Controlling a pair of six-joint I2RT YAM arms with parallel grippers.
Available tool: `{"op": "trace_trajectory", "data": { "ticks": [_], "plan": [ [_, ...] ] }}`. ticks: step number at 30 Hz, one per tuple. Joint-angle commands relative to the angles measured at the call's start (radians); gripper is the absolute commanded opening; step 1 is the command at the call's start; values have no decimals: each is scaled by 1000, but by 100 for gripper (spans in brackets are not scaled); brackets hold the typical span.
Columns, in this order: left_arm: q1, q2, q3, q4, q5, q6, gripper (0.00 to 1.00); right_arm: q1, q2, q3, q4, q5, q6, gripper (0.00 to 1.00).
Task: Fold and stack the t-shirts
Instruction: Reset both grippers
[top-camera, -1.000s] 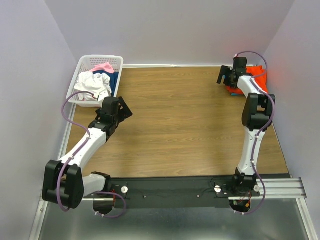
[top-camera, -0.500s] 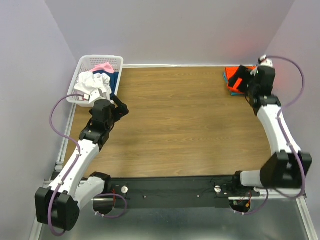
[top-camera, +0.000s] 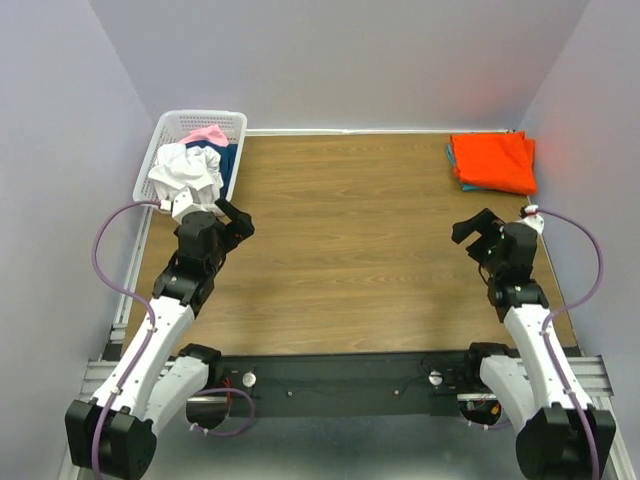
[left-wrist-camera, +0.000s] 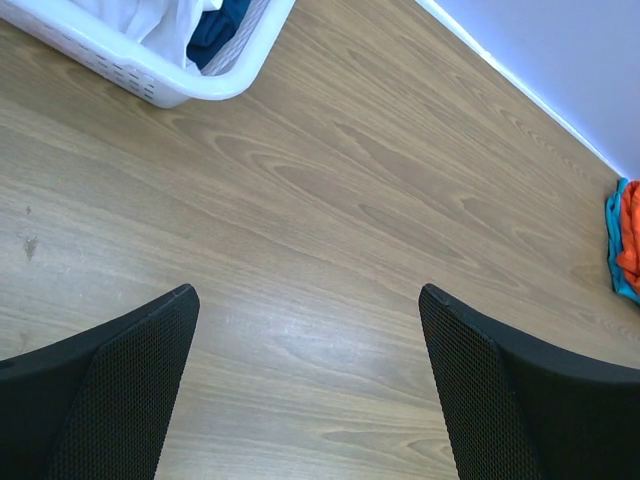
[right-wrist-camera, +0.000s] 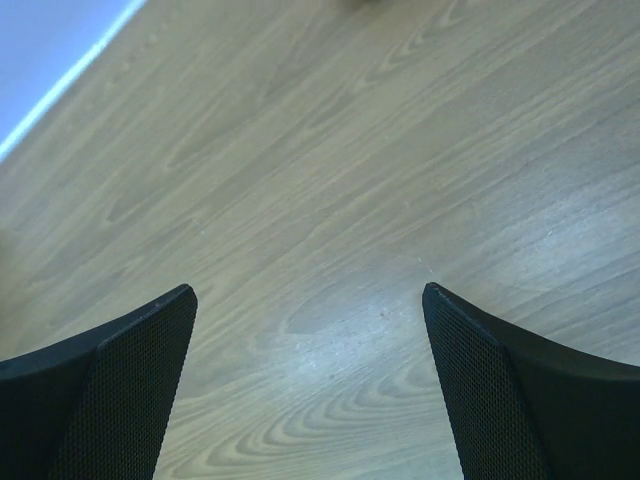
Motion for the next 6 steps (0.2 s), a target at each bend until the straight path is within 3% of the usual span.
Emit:
{"op": "trace_trajectory", "data": {
  "ticks": [1,6],
  "plan": [
    [7,-44,-25,17,-6,-14,98,2,-106,-40,55,60,31,100],
    [7,-63,-29,19,-23,-15,98,3,-136,-49,58,37,50,100]
  ]
}}
